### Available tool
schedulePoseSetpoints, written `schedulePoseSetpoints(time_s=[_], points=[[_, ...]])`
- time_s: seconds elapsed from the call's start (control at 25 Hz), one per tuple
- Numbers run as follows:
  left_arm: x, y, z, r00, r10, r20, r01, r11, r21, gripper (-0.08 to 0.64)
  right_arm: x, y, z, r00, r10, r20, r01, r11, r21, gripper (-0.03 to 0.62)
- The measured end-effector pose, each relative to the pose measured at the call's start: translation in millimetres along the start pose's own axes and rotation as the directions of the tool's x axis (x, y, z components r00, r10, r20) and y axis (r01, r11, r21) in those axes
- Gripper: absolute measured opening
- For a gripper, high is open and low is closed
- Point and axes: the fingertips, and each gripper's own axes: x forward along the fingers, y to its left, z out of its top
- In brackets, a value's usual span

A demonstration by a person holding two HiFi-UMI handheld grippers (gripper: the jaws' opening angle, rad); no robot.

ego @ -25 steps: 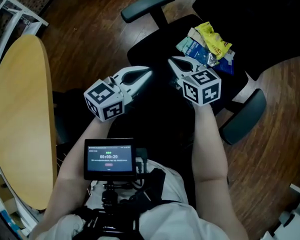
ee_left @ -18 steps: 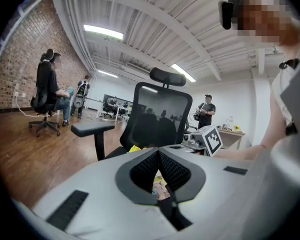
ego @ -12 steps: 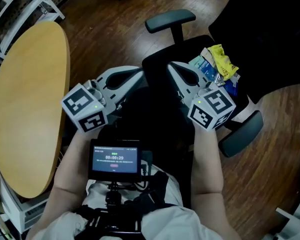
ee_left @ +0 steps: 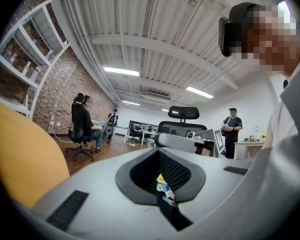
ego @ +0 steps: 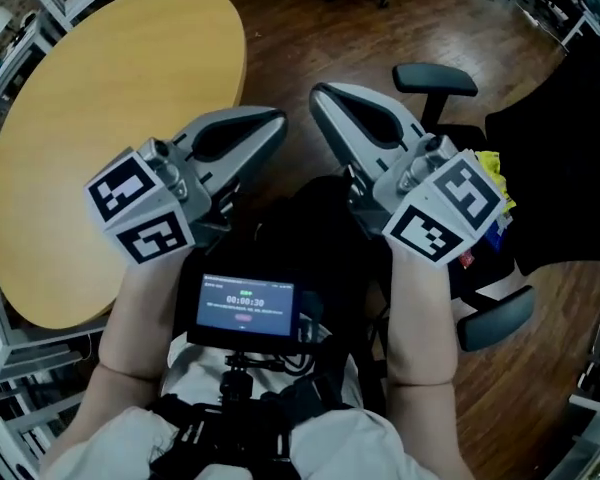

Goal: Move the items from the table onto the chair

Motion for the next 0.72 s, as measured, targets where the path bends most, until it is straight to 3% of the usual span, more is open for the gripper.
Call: schedulePoseSetpoints(time_s=[0.2, 0.36, 0.72], points=[[-92, 37, 38, 0.996, 0.092, 0.011, -0.093, 0.994, 0.058, 0.009, 101, 63, 2, 0.994, 0.112, -0.013, -0.111, 0.993, 0.028, 0.006], [-127, 53, 32, 0.98, 0.2, 0.02, -0.201, 0.977, 0.073, 0.009, 129, 81, -24, 0.98, 0.195, -0.028, -0.193, 0.979, 0.063, 0.006], [-260, 93, 21, 0.892, 0.452, 0.033, -0.452, 0.892, 0.016, 0.009, 215, 171, -61, 0.919, 0.387, -0.075, -0.377, 0.919, 0.115, 0.006]])
